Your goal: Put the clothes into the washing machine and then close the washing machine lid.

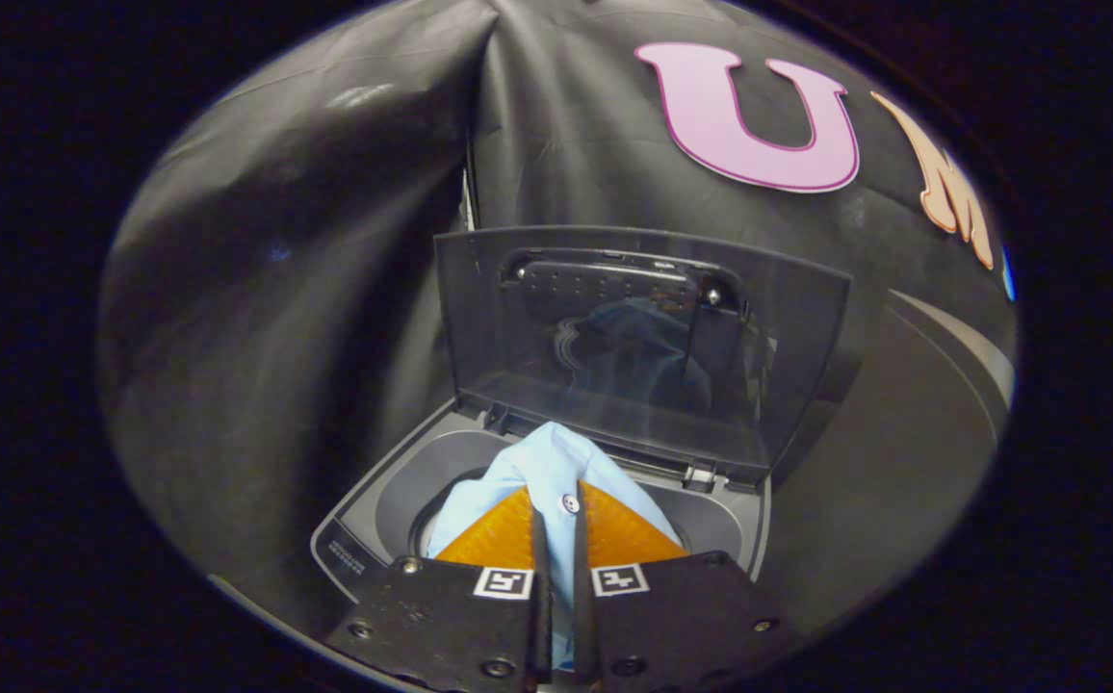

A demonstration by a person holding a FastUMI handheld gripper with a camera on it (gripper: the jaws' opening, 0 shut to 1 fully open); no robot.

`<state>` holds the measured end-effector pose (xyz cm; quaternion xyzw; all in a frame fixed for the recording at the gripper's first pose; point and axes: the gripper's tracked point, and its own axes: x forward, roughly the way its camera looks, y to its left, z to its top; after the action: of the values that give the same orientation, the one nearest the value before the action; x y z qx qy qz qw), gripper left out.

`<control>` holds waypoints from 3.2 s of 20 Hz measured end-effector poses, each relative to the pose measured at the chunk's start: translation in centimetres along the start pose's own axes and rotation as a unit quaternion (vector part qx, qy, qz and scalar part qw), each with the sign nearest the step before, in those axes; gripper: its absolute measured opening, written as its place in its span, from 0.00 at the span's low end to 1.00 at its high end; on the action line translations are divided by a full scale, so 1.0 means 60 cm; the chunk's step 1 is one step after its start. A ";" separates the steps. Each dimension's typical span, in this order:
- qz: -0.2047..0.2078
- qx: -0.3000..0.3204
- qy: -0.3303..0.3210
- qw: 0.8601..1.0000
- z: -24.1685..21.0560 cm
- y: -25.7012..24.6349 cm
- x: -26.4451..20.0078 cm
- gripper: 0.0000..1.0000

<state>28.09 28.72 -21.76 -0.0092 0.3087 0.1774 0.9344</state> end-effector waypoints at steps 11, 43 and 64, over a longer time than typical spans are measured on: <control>-0.004 0.023 -0.022 0.999 0.016 -0.018 -0.024 0.47; -0.040 -0.007 -0.186 0.982 0.232 -0.030 -0.181 0.96; -0.119 -0.029 -0.234 0.964 0.396 -0.093 -0.085 0.96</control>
<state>39.79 24.85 -0.12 -0.0312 0.0729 0.0708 0.9943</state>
